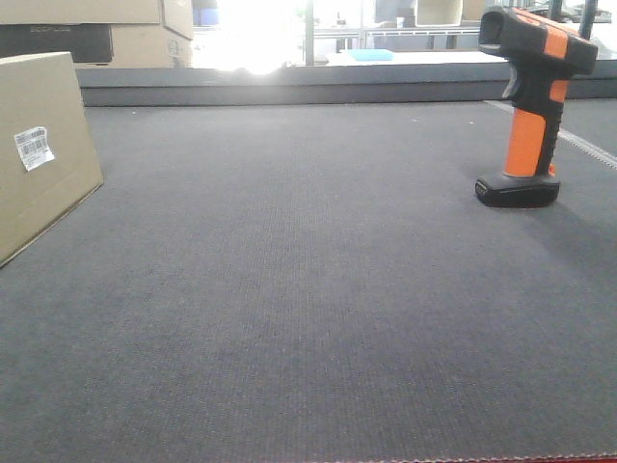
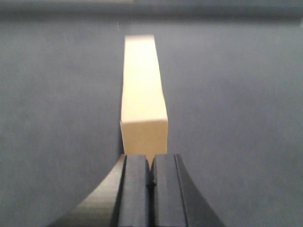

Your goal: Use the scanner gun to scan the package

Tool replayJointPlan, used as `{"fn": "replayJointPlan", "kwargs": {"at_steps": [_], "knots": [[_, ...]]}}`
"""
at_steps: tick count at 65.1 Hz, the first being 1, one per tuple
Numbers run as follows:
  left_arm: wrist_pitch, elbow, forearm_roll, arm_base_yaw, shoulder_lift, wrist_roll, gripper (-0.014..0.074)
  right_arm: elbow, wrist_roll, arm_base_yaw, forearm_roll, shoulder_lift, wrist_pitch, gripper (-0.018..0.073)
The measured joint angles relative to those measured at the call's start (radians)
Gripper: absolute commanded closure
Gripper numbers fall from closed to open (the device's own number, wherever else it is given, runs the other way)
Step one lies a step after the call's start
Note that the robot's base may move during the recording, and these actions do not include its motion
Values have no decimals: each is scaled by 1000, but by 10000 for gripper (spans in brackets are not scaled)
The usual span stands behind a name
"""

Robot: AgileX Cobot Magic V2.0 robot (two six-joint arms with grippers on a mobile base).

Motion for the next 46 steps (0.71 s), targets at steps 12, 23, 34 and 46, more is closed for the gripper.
{"fn": "replayJointPlan", "kwargs": {"at_steps": [12, 23, 34, 46], "knots": [[66, -117, -18, 0, 223, 0, 708, 0, 0, 0, 0, 0, 0, 721], [61, -158, -44, 0, 331, -7, 708, 0, 0, 0, 0, 0, 0, 721], [51, -246, -76, 0, 416, -18, 708, 0, 0, 0, 0, 0, 0, 721], [69, -402, -76, 0, 520, -18, 693, 0, 0, 0, 0, 0, 0, 721]]}}
